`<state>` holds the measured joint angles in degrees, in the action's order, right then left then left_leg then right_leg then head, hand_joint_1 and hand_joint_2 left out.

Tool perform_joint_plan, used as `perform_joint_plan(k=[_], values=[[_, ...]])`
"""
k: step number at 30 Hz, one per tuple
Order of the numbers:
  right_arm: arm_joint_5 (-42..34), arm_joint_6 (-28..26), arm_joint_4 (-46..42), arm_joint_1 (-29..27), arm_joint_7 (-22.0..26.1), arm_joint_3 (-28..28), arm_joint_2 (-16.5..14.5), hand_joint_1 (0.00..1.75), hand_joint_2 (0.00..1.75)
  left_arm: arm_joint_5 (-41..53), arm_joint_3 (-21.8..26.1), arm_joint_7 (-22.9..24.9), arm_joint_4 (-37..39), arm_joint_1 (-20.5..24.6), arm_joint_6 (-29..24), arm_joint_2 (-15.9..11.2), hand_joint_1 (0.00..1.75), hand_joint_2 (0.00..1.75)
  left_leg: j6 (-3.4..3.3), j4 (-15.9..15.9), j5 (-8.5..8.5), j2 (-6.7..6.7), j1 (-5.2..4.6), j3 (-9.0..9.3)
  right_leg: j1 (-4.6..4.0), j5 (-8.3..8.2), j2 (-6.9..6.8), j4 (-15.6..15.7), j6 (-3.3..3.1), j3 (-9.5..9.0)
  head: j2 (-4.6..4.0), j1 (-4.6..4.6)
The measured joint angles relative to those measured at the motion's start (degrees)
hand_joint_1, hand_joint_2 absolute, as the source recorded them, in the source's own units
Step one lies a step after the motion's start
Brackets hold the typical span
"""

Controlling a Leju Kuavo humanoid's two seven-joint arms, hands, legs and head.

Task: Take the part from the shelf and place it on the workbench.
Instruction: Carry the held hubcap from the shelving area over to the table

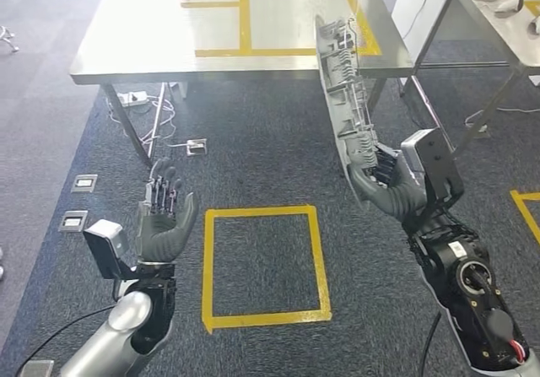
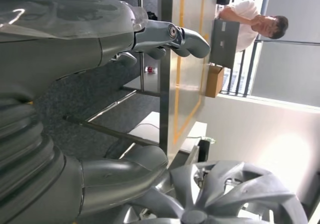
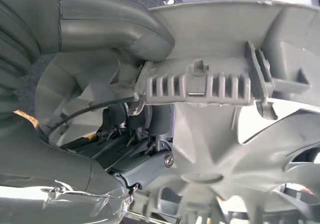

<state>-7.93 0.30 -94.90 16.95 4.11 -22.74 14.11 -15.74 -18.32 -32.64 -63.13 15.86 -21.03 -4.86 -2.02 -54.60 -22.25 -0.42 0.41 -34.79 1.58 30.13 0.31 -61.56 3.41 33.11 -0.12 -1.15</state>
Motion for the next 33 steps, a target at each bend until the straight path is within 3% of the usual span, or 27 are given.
perform_joint_plan(k=[2,3,4,6,8,11,13,15,17,18,19,20,22,24,27,29,30,32,33], values=[[0.0,0.0,0.0,-0.1,0.0,0.0,0.0,1.75,1.75,0.0,0.0,0.0,0.0,-0.1,0.0,0.0,0.00,1.75,-0.42,0.0,-0.43,-0.03,-0.26,0.40,-0.09,2.72,-0.02,-8.5,-0.03,4.71,0.00,0.82],[0.0,0.0,0.0,-0.2,0.0,0.0,0.0,1.75,1.75,0.0,0.0,0.0,0.0,-0.2,0.0,0.0,0.00,1.75,-0.53,0.0,-0.67,-0.08,-0.43,0.67,-0.13,2.81,-0.02,-10.8,-0.13,6.37,0.01,1.11],[0.0,-0.1,0.0,-0.2,0.0,0.0,0.0,1.75,1.75,0.0,0.0,0.0,0.0,-0.2,0.0,0.0,0.00,1.75,-0.60,0.0,-0.97,-0.15,-0.61,1.07,-0.24,1.68,-0.02,-10.8,-0.34,6.94,0.02,1.39],[0.0,-0.1,0.0,-0.2,0.0,0.0,0.0,1.75,1.75,0.0,0.0,0.0,0.0,-0.3,0.0,0.0,0.00,1.75,-0.61,0.0,-1.67,-0.28,-0.91,2.16,-0.64,-3.53,0.00,-4.1,-1.19,4.81,0.00,1.94],[0.0,0.0,0.0,-0.2,0.0,0.0,0.0,1.75,1.75,0.0,0.0,0.0,0.1,-0.2,0.0,0.1,0.00,1.75,-0.45,0.0,-2.25,-0.33,-1.21,2.84,-1.17,-7.09,-0.02,3.2,-2.18,1.64,0.00,2.16],[0.0,-0.1,-0.1,0.0,0.0,0.0,0.0,1.75,1.75,0.0,0.0,0.0,0.1,-0.2,0.0,0.2,0.00,1.75,0.14,0.0,-2.44,-0.27,-1.20,2.66,-1.53,-6.95,-0.08,6.5,-2.89,-0.10,0.00,2.44],[0.0,-0.1,-0.1,0.0,0.0,0.0,0.0,1.75,1.75,0.0,0.0,0.0,0.1,-0.1,0.0,0.2,0.00,1.75,0.77,-0.7,-3.05,-0.13,-1.26,2.44,-1.06,-6.83,-0.12,7.4,-3.11,-0.83,0.00,2.38],[0.0,-0.1,-0.2,0.0,-0.1,0.0,0.0,1.75,1.75,0.0,0.0,-0.1,0.1,0.1,0.0,0.1,0.00,1.75,1.53,-5.8,-5.28,-0.05,-1.07,-0.12,-0.57,-6.76,-0.22,8.1,-3.32,-1.59,0.00,1.84],[0.0,-0.2,-0.2,0.1,-0.1,0.0,0.0,1.75,1.75,0.0,0.0,-0.1,0.1,0.0,0.0,0.1,0.00,1.75,2.24,-14.0,-7.96,-0.03,-0.50,-5.15,-0.46,-6.48,-0.26,8.2,-3.46,-1.81,0.01,1.27],[0.0,-0.2,-0.2,0.0,-0.2,0.0,0.0,1.75,1.75,0.0,0.0,-0.1,0.1,-0.1,0.0,0.0,0.00,1.75,2.53,-16.7,-8.23,-0.01,-0.19,-7.18,-0.41,-6.28,-0.25,8.2,-3.44,-1.97,0.02,1.03],[0.0,-0.3,-0.2,0.0,-0.2,0.0,0.0,1.75,1.75,0.0,0.0,-0.1,0.2,-0.2,0.0,0.0,0.00,1.75,2.75,-17.2,-7.38,0.02,0.09,-8.13,-0.33,-6.03,-0.22,8.2,-3.35,-2.24,0.01,0.83],[0.0,-0.3,-0.2,0.0,-0.3,0.0,0.0,1.75,1.75,0.0,0.0,-0.1,0.2,-0.2,0.0,0.0,0.00,1.75,2.88,-15.3,-5.44,0.06,0.31,-7.78,-0.22,-5.72,-0.17,8.2,-3.18,-2.63,0.00,0.61],[0.0,-0.3,-0.2,0.0,-0.4,0.0,0.0,1.75,1.75,0.0,0.0,-0.1,0.2,-0.1,0.0,-0.1,0.00,1.75,2.96,-7.1,-0.53,0.19,0.55,-4.48,-0.07,-4.91,-0.09,8.1,-2.62,-3.54,-0.01,0.12],[0.0,-0.3,-0.2,0.1,-0.4,0.0,0.0,1.75,1.75,0.0,0.0,-0.1,0.2,0.0,0.0,-0.1,0.00,1.75,2.59,-1.1,1.51,0.21,0.47,-1.72,-0.22,-4.16,0.04,8.0,-1.86,-3.97,0.00,-0.22],[0.0,-0.3,-0.2,0.2,-0.4,0.0,0.0,1.75,1.75,0.0,-0.1,-0.1,0.2,0.1,0.0,-0.1,0.00,1.75,1.44,-0.1,0.79,0.08,0.20,-0.98,-0.08,-3.43,0.08,8.0,-0.83,-4.16,0.00,0.05],[0.0,-0.4,-0.2,0.2,-0.4,0.0,0.0,1.75,1.75,0.0,-0.1,-0.1,0.2,0.2,0.0,-0.1,0.00,1.75,0.62,0.0,0.34,0.02,0.28,-0.31,0.08,-1.96,-0.04,5.6,-0.36,-3.23,0.00,0.42],[0.0,-0.4,-0.3,0.3,-0.4,0.0,0.0,1.75,1.75,0.0,-0.1,-0.1,0.1,0.2,0.0,-0.1,0.00,1.75,0.28,0.1,0.09,0.02,0.34,0.09,0.08,-0.61,-0.09,2.5,-0.25,-1.69,0.00,0.79],[0.0,-0.3,-0.2,0.2,-0.4,-0.1,0.0,1.75,1.75,0.0,-0.1,-0.2,0.2,0.1,0.0,0.0,0.00,1.75,-0.17,0.1,-0.53,-0.03,0.15,0.66,-0.02,2.28,-0.10,-6.3,-0.21,3.17,0.00,1.68],[0.0,-0.3,-0.2,0.1,-0.4,-0.1,0.0,1.75,1.75,0.0,-0.1,-0.2,0.2,0.1,0.0,0.0,0.00,1.75,-0.27,0.1,-0.88,-0.09,0.01,1.03,-0.07,2.77,-0.10,-9.6,-0.25,5.37,0.01,1.99]])
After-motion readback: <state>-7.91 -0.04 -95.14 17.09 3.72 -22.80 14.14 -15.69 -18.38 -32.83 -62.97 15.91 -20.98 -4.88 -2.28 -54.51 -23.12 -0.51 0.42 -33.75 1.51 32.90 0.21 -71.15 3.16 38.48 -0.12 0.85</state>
